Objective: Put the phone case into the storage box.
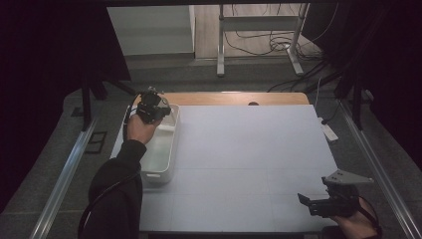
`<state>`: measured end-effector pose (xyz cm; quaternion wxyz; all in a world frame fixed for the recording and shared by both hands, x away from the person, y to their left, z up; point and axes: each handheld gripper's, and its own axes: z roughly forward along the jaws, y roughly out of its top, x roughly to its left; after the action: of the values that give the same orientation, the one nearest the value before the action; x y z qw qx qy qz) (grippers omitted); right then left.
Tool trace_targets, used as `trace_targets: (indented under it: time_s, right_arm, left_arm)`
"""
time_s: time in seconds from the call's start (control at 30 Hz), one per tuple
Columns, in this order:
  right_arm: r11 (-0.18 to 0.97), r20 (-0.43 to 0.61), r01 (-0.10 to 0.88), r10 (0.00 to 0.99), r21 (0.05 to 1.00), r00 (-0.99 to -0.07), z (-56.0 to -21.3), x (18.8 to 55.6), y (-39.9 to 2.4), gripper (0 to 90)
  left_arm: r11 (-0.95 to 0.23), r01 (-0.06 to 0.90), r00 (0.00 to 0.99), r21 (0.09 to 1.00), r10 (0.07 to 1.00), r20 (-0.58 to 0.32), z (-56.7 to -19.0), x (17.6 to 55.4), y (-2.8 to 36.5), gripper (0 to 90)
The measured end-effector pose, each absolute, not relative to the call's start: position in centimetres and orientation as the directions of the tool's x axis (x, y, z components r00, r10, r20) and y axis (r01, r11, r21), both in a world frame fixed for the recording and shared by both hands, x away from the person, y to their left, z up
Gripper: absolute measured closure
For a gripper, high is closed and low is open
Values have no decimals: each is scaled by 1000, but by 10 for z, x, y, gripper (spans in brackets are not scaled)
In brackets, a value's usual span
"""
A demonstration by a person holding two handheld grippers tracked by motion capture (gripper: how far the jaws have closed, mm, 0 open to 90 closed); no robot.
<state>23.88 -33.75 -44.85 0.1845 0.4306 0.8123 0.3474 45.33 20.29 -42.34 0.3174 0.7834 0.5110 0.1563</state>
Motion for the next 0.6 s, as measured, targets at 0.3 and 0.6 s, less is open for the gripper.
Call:
trace_targets:
  time_s: [0.3, 0.6]
  right_arm:
    - [392, -3, 571, 826, 722, -564, -449, 239, -337, 0]
    - [396, -5, 569, 824, 720, -567, -449, 239, -337, 0]
  left_arm:
    - [-266, 716, 410, 645, 909, -81, -433, 463, 200, 882]
    - [-271, 724, 400, 634, 914, -67, -442, 469, 196, 882]
